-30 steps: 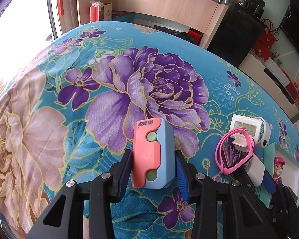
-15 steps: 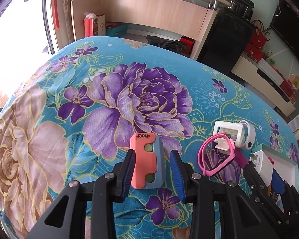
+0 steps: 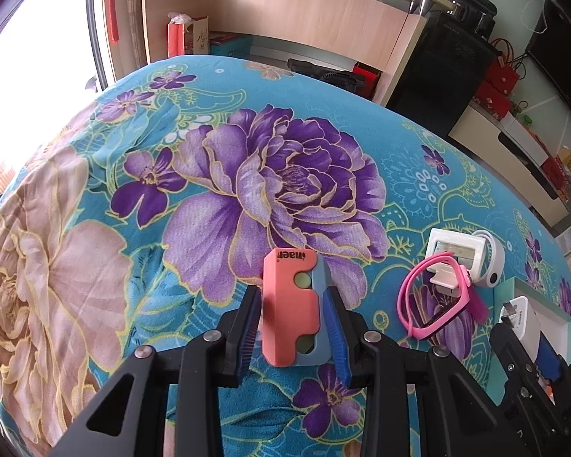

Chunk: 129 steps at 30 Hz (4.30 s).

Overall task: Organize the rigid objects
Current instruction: 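Grasp the white cube charger with the right tool while the left tool holds the pink-and-blue toy, then carry the pink-and-blue toy and white charger over the tray and lower them, then open both tools to release the toy and charger in the tray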

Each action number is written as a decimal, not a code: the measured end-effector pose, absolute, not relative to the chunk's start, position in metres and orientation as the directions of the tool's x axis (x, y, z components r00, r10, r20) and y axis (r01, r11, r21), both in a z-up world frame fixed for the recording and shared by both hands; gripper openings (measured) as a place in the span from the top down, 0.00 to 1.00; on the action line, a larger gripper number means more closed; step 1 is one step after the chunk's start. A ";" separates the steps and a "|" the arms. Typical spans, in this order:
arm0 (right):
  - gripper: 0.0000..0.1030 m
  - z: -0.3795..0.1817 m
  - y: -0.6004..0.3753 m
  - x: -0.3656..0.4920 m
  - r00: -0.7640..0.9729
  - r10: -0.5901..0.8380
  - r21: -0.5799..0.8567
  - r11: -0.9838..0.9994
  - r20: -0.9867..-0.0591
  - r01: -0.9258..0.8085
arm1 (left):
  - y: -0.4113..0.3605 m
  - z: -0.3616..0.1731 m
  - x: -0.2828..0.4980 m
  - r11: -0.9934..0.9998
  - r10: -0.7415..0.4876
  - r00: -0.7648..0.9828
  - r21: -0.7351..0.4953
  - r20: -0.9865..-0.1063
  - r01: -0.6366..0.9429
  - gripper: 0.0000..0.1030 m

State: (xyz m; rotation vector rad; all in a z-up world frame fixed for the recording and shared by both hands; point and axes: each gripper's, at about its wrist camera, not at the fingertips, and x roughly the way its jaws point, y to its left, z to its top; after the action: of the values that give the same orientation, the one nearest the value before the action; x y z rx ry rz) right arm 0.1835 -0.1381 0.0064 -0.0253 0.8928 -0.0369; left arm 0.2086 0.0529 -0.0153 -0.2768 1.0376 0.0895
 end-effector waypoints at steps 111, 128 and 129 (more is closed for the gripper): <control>0.46 0.008 -0.397 0.089 0.392 -0.298 0.040 0.751 -0.870 0.659 | -0.261 0.009 0.137 0.835 -0.287 0.472 0.023 -0.834 0.550 0.56; 0.46 0.026 -0.391 0.087 0.440 -0.308 0.051 0.769 -0.843 0.637 | -0.247 0.028 0.137 0.851 -0.291 0.505 0.022 -0.812 0.526 0.35; 0.46 0.029 -0.390 0.087 0.446 -0.310 0.053 0.770 -0.840 0.636 | -0.244 0.031 0.139 0.855 -0.291 0.510 0.019 -0.809 0.518 0.35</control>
State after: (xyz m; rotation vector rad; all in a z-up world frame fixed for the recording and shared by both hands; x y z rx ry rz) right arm 0.0869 -0.3904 0.0288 0.3899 0.9392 -0.6044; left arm 0.1389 -0.2444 0.0308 0.2730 0.9139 -0.4942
